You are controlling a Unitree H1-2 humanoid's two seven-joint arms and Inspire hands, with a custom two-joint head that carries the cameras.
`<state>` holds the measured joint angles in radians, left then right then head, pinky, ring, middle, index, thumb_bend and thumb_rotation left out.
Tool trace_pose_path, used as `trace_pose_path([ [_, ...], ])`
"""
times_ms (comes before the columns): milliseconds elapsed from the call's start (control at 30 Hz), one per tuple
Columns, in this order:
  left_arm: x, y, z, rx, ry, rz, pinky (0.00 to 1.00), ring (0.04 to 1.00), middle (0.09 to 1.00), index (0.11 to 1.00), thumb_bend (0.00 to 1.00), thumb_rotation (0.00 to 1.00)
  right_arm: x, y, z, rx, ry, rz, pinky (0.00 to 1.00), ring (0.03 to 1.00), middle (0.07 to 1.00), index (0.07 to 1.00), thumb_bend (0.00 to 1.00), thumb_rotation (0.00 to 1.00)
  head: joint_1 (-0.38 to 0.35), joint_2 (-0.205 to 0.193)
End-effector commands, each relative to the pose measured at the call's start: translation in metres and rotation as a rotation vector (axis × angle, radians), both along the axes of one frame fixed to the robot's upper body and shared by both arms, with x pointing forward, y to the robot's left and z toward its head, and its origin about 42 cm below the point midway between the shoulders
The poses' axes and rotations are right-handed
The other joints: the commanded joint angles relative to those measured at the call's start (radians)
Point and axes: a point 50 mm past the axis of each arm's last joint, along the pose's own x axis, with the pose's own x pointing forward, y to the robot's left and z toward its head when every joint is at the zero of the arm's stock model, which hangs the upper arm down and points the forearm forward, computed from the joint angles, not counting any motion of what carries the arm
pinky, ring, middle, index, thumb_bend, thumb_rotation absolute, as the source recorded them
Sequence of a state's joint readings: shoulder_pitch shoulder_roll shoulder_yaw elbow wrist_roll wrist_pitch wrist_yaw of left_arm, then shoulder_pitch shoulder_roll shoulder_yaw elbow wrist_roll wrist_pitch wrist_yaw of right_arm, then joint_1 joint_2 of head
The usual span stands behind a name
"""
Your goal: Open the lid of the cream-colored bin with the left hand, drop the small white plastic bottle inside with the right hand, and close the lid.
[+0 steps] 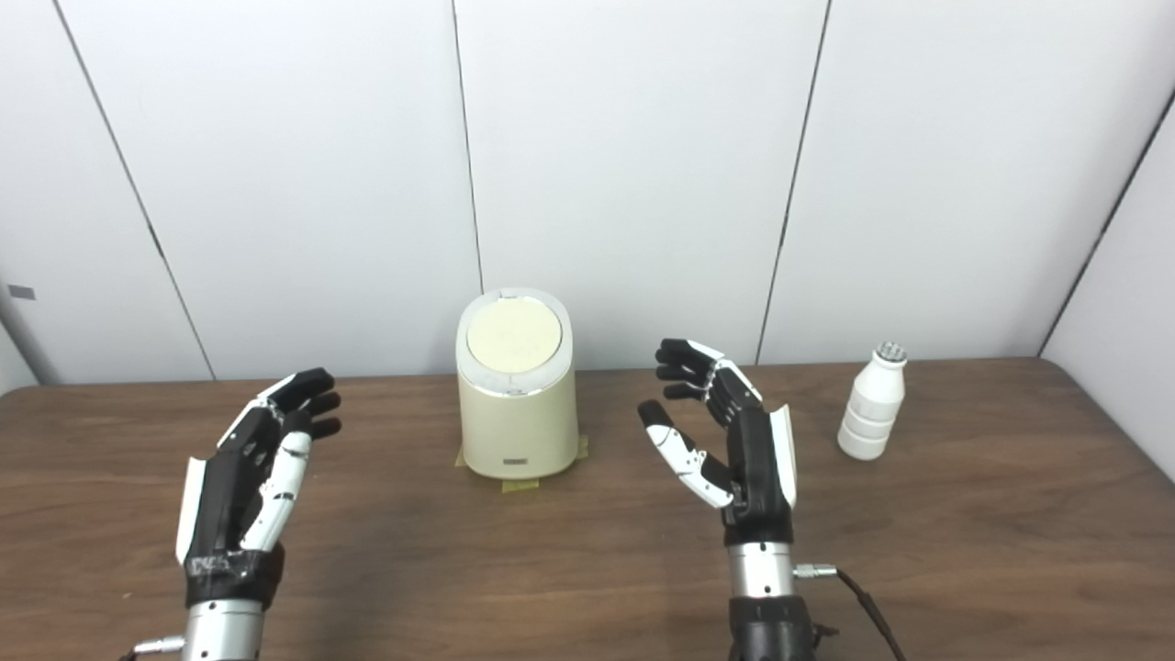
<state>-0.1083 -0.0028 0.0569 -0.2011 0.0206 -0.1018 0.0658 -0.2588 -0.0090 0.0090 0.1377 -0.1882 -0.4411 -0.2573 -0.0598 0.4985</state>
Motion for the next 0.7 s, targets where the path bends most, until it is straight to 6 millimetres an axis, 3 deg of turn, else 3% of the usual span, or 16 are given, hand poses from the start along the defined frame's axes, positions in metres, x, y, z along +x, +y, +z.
trace_pose_path([
  [0, 0.005, -0.004, 0.016, 0.003, -0.083, -0.018, 0.72, 0.774, 0.793, 0.768, 0.28, 0.52, 0.006, 0.005, 0.024, 0.003, -0.099, 0.014, 0.59, 0.669, 0.700, 0.688, 0.30, 0.41, 0.000, 0.000],
  [500, 0.008, -0.003, 0.018, 0.006, -0.076, -0.023, 0.74, 0.787, 0.804, 0.777, 0.29, 0.48, 0.007, 0.007, 0.025, 0.009, -0.098, 0.020, 0.59, 0.670, 0.699, 0.690, 0.30, 0.40, -0.013, -0.004],
  [667, 0.013, -0.004, 0.030, 0.092, -0.092, 0.027, 0.80, 0.863, 0.862, 0.829, 0.43, 0.46, 0.009, 0.006, 0.024, 0.006, -0.095, 0.015, 0.59, 0.668, 0.696, 0.690, 0.29, 0.41, -0.010, -0.008],
])
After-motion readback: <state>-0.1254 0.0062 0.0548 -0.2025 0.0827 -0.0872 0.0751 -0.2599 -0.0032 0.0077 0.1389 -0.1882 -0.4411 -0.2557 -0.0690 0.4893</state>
